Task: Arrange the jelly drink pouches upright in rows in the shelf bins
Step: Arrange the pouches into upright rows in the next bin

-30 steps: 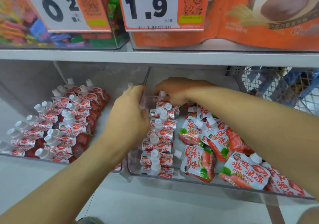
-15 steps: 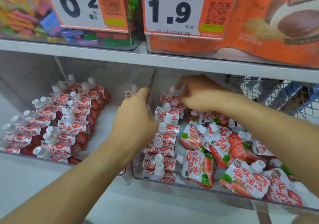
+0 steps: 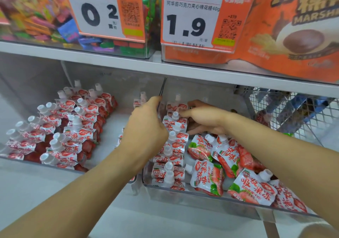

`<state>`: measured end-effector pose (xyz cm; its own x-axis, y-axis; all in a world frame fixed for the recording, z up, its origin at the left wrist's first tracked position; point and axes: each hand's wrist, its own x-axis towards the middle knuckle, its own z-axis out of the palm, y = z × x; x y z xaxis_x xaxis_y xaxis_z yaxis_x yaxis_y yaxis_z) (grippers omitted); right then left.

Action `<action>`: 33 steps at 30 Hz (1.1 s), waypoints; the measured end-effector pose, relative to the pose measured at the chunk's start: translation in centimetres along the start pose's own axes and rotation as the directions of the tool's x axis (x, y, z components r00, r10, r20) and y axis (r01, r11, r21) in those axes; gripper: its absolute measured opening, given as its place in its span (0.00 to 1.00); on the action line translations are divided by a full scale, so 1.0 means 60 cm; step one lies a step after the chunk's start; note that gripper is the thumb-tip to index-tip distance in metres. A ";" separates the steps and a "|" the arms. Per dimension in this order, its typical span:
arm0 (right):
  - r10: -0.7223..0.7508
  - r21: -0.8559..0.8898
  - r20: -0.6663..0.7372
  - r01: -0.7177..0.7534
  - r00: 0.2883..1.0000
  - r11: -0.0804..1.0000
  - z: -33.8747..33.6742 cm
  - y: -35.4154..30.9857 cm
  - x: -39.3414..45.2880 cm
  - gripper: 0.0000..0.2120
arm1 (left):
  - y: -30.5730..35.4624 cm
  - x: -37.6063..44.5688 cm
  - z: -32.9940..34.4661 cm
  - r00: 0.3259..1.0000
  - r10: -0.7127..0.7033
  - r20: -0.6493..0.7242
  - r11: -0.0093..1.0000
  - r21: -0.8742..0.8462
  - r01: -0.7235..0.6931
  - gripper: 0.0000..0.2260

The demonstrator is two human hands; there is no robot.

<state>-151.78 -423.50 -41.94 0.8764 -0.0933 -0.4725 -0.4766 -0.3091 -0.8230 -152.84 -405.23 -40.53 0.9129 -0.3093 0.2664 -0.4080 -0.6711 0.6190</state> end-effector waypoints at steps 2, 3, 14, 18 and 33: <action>-0.021 -0.025 0.002 0.021 1.000 0.999 0.000 -0.007 -0.008 0.05 | 0.001 0.000 0.000 1.000 0.008 -0.008 1.000 -0.003 -0.008 0.25; -0.058 -0.181 -0.071 0.044 0.996 0.982 -0.005 -0.009 -0.009 0.07 | 0.001 0.000 -0.001 1.000 0.013 -0.009 1.000 -0.003 -0.013 0.25; -0.456 -0.864 -0.230 0.035 0.860 0.503 -0.061 0.031 0.028 0.23 | -0.004 0.014 0.006 0.990 0.136 0.038 0.965 0.223 -0.141 0.17; -0.507 -0.946 -0.156 0.019 0.848 0.323 -0.062 0.036 0.026 0.10 | 0.018 0.055 0.000 0.940 0.339 0.042 0.895 0.294 -0.335 0.14; -0.542 -0.677 -0.360 0.188 0.759 0.712 -0.111 0.029 -0.004 0.18 | 0.025 0.232 0.070 0.780 0.237 0.580 0.787 0.356 -0.504 0.19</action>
<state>-152.38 -430.32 -41.16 0.9488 -0.2436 0.2011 -0.1279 -0.8783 -0.4608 -140.78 -413.38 -38.99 0.6077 -0.7907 -0.0741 -0.7856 -0.6122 0.0897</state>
